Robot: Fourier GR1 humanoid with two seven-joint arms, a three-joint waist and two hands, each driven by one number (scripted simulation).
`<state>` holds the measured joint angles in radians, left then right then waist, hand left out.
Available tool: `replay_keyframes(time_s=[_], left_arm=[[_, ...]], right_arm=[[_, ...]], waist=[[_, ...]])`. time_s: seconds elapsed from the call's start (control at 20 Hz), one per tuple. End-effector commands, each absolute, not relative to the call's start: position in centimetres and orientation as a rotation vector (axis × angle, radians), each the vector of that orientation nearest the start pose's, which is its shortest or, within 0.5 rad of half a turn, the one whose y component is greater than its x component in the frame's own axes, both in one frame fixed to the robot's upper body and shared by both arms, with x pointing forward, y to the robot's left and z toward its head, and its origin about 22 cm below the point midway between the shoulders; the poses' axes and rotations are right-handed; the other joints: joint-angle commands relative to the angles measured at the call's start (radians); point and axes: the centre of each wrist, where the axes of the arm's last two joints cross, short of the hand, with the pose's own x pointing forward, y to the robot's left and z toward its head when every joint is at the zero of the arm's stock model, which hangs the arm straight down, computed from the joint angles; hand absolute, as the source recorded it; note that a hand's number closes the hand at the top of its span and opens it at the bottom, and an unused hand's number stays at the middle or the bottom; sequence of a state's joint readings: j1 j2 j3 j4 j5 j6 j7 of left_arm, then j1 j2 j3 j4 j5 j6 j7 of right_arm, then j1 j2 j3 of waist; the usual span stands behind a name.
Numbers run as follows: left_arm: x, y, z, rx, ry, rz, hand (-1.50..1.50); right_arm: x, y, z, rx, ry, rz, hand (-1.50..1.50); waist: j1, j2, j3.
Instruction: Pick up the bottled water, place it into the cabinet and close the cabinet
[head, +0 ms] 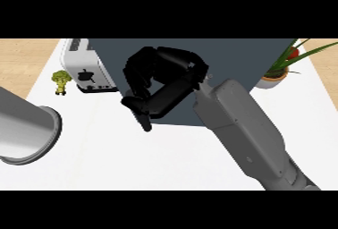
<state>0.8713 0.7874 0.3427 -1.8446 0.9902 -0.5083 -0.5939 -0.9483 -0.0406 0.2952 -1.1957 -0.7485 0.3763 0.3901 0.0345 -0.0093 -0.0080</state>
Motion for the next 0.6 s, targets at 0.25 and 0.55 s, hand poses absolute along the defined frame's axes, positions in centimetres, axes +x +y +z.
replay_keyframes(time_s=[0.25,0.55], left_arm=[[4.9,44.8,8.4,-0.202,-1.895,0.093,-1.50],[5.4,43.7,8.0,-0.253,-1.849,0.060,-1.50]], right_arm=[[39.6,-6.8,24.0,0.818,-1.632,0.587,-1.50],[39.6,-6.7,25.0,0.800,-1.663,0.549,-1.50]], waist=[[-0.004,0.013,0.005],[0.001,0.015,0.006]])
